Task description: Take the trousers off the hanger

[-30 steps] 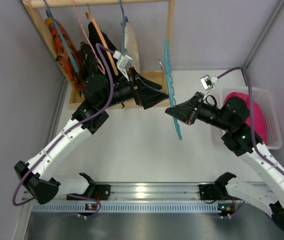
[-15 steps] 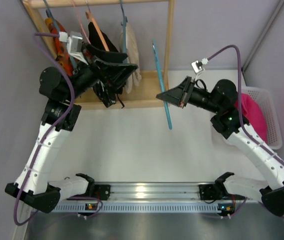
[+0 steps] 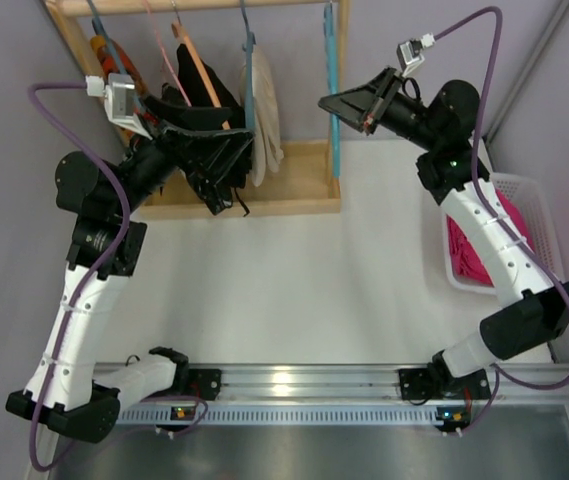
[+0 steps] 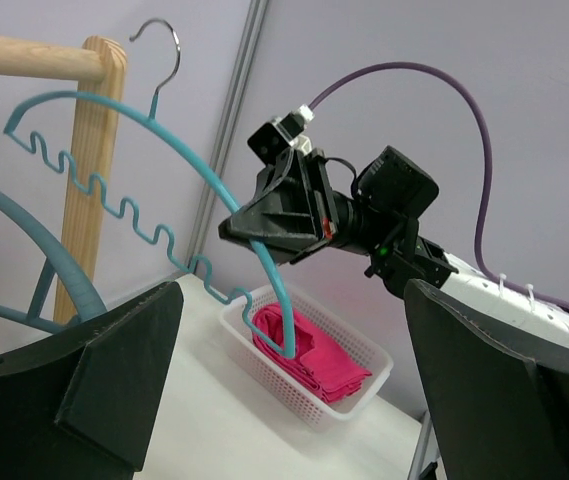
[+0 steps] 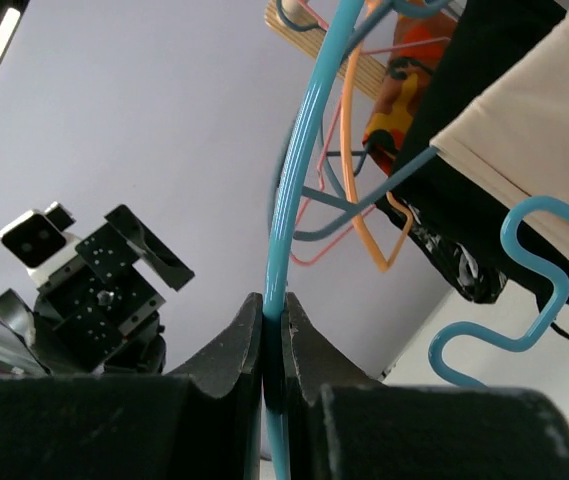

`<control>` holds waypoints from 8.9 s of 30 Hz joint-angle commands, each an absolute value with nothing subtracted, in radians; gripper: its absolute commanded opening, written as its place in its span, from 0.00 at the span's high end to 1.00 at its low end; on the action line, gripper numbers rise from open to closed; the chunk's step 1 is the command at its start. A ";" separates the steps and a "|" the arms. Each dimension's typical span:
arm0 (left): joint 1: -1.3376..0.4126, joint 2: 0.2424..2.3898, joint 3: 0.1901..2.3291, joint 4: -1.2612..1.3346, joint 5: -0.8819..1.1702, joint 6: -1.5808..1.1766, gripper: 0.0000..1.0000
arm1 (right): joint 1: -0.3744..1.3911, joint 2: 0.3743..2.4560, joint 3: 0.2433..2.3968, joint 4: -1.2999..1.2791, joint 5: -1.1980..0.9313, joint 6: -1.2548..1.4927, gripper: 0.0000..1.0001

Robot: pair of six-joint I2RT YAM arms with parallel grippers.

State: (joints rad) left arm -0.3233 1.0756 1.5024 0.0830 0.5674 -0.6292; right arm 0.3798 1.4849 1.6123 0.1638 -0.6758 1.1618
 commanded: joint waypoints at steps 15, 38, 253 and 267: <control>-0.314 1.037 1.460 0.110 0.545 -0.627 0.01 | 0.341 1.689 1.968 0.052 -0.617 1.262 1.00; -0.275 1.178 1.721 -0.233 0.474 -0.528 0.01 | 0.334 1.608 1.689 0.048 -0.578 1.200 0.21; -0.442 1.126 1.543 -0.117 0.434 -0.827 1.00 | 0.689 1.482 1.339 0.123 -0.273 -0.367 0.20; -0.443 1.129 1.534 -0.095 0.465 -0.828 1.00 | 0.634 1.462 1.336 0.104 -0.285 -0.388 0.17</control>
